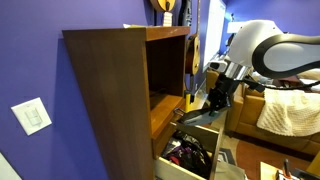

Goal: Slide the black and gray pencil case into the open drawer, close the open drawer

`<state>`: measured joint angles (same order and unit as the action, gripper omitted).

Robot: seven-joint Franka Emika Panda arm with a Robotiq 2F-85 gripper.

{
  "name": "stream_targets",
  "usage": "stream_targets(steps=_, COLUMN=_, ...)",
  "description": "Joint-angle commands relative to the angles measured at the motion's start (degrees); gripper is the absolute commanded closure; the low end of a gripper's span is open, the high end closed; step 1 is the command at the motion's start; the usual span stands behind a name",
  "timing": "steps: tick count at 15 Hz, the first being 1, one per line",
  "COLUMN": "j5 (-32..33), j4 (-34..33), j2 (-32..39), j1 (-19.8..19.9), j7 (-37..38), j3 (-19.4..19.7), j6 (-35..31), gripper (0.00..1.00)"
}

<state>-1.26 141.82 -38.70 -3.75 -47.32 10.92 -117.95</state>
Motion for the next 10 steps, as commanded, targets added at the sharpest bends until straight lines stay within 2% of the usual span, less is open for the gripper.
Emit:
stream_targets(steps=1, j5=1.1, j4=0.8, j2=-1.5, j1=0.5, j7=-0.7, j3=0.4, j6=1.2, gripper=0.96)
stream_targets(steps=10, j5=4.7, j4=1.0, j2=-5.1, j1=2.1, j7=0.2, j3=-0.3, j6=2.4, gripper=0.96)
